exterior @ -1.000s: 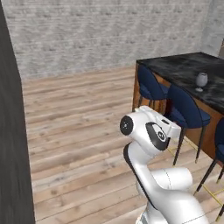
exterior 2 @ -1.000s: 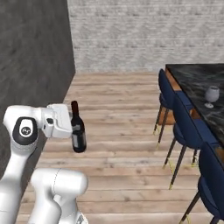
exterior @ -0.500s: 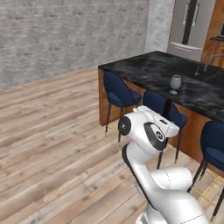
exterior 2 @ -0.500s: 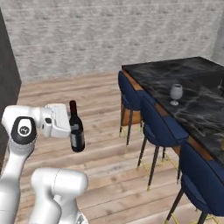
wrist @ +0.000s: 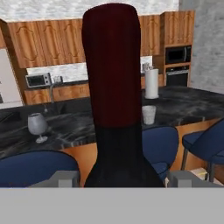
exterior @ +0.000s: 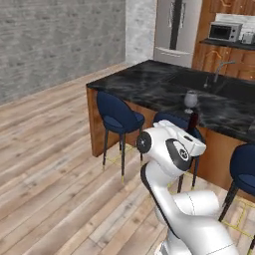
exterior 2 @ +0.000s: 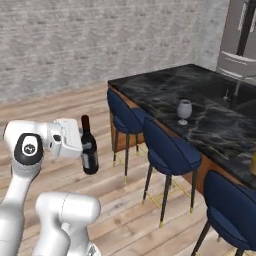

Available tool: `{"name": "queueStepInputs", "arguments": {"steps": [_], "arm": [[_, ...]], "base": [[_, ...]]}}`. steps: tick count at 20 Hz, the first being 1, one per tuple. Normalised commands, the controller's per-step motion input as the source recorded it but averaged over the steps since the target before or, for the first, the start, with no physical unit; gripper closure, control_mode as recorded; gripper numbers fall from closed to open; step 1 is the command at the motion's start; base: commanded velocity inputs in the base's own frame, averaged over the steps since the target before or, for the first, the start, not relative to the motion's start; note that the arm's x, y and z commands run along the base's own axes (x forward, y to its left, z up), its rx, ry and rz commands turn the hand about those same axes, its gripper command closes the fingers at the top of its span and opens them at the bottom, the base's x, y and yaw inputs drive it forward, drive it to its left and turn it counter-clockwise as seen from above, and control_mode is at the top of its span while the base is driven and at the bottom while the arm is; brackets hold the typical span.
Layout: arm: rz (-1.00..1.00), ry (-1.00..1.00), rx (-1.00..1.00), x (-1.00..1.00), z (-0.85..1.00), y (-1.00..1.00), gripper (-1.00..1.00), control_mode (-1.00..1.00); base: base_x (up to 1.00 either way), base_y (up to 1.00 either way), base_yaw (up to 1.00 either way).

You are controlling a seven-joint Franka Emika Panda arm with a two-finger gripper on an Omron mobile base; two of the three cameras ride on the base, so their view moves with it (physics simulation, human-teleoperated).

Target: There is a wine glass and glass cup on the dining counter. Place the wine bottle next to the wine glass and the juice bottle next to the glass cup.

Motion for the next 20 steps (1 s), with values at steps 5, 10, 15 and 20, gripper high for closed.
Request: {"name": "queueStepInputs", "arguments": {"steps": [5,10,15,20], "arm": [[0.0,0.0,0.0,0.0,0.0,0.0,1.0,1.0],[0.0,0.0,0.0,0.0,0.0,0.0,1.0,1.0],[0.0,0.0,0.0,0.0,0.0,0.0,1.0,1.0],[0.0,0.0,0.0,0.0,0.0,0.0,1.0,1.0]], "base": [[0.62,0.36,-0.44],[0.52,0.33,-0.56],[0.54,0.22,-0.49],[0.66,0.01,-0.16]]}}
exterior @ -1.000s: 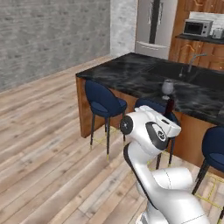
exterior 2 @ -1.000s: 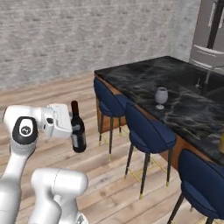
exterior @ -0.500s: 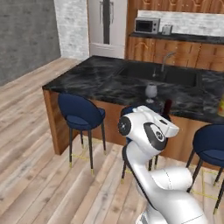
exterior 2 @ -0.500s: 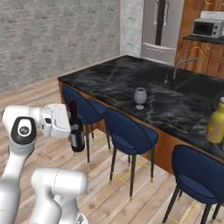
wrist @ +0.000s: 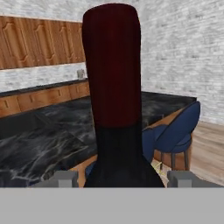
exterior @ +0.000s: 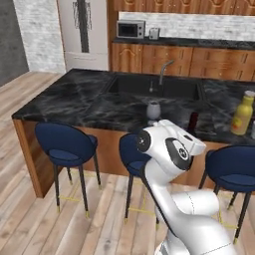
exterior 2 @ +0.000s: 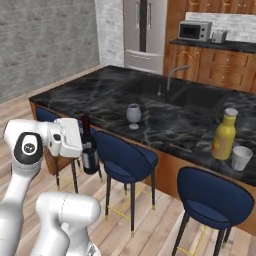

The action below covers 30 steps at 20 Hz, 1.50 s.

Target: There is a wine glass and glass cup on the dining counter. Place the wine bottle next to the wine glass and the juice bottle next to the glass cup.

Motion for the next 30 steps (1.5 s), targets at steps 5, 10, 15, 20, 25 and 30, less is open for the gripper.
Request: {"name": "queueStepInputs", "arguments": {"steps": [5,10,15,20,25,30], "arm": [[0.0,0.0,0.0,0.0,0.0,0.0,1.0,1.0],[0.0,0.0,0.0,0.0,0.0,0.0,1.0,1.0],[0.0,0.0,0.0,0.0,0.0,0.0,1.0,1.0],[0.0,0.0,0.0,0.0,0.0,0.0,1.0,1.0],[0.0,0.0,0.0,0.0,0.0,0.0,1.0,1.0],[0.0,0.0,0.0,0.0,0.0,0.0,1.0,1.0]], "base": [[0.46,-0.11,0.06],[0.18,-0.3,0.05],[0.34,-0.17,-0.07],[0.44,-0.11,-0.24],[0.5,-0.02,-0.25],[0.56,0.0,-0.23]]}}
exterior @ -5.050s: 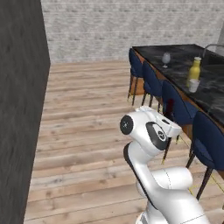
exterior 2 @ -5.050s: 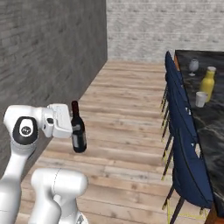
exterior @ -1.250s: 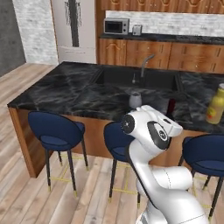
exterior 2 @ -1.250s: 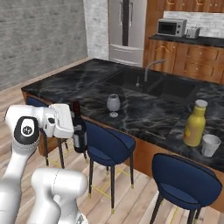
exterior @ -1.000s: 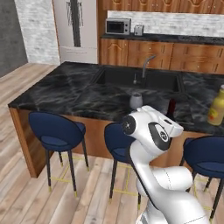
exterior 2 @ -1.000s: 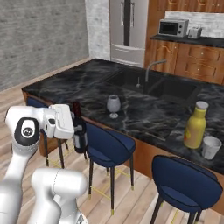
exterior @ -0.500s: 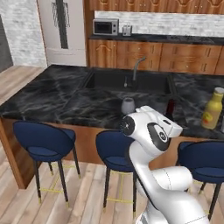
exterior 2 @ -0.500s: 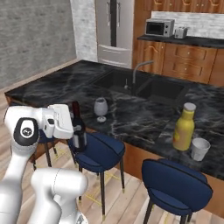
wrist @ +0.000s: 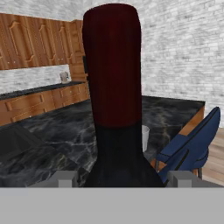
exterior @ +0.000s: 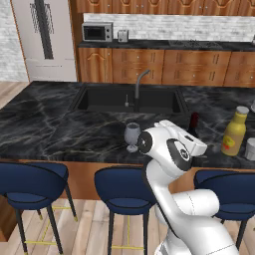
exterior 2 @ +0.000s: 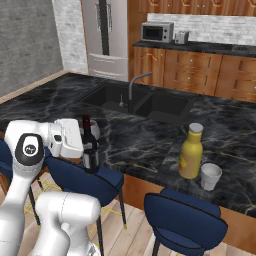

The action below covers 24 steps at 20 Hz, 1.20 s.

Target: There is a wine glass and glass cup on the dining counter. Place the wine bottle next to the wine glass and the juice bottle next to the glass cup.

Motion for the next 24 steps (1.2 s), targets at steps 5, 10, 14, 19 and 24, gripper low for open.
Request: {"name": "queueStepInputs", "arguments": {"steps": [5,10,14,19,24], "arm": [[0.0,0.0,0.0,0.0,0.0,0.0,1.0,1.0],[0.0,0.0,0.0,0.0,0.0,0.0,1.0,1.0],[0.0,0.0,0.0,0.0,0.0,0.0,1.0,1.0],[0.0,0.0,0.0,0.0,0.0,0.0,1.0,1.0],[0.0,0.0,0.0,0.0,0.0,0.0,1.0,1.0]], "base": [[0.49,0.0,-0.25],[0.29,0.0,-0.11],[0.01,0.0,0.0],[0.0,0.0,0.0],[0.0,0.0,0.0]]}}
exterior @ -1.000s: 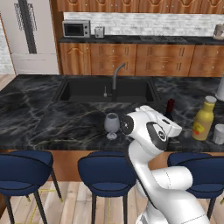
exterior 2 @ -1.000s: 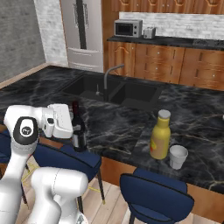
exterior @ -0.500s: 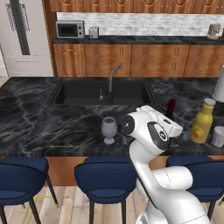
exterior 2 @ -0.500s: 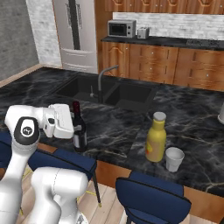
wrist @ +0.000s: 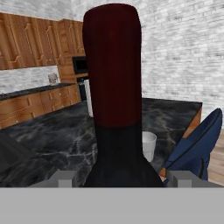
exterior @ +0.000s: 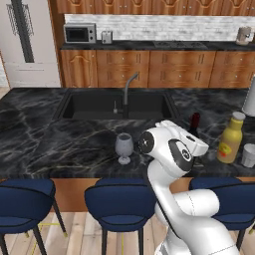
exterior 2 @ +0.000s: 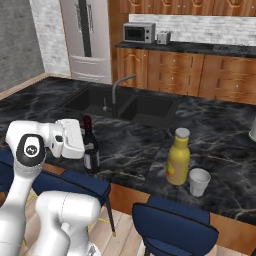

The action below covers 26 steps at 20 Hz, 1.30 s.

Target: There is a wine glass and glass cup on the dining counter. Place the wine bottle next to the wine glass and the juice bottle next to the glass cup.

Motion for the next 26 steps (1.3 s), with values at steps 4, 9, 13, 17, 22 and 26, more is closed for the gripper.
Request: {"name": "queueStepInputs", "arguments": {"steps": [4,9,13,17,22,26], "arm": [[0.0,0.0,0.0,0.0,0.0,0.0,1.0,1.0],[0.0,0.0,0.0,0.0,0.0,0.0,1.0,1.0],[0.01,0.0,0.0,0.0,0.0,-0.02,1.0,-1.0],[0.06,0.0,0.0,0.0,0.01,-0.02,1.0,-1.0],[0.23,0.01,0.0,0.13,0.1,0.0,1.0,-1.0],[0.4,0.01,0.01,0.24,0.04,0.0,1.0,-1.0]], "base": [[0.0,0.0,0.0],[0.0,0.0,0.0],[0.0,-0.01,0.0],[0.0,0.0,0.0],[0.0,0.0,0.0],[0.0,0.0,0.0]]}}
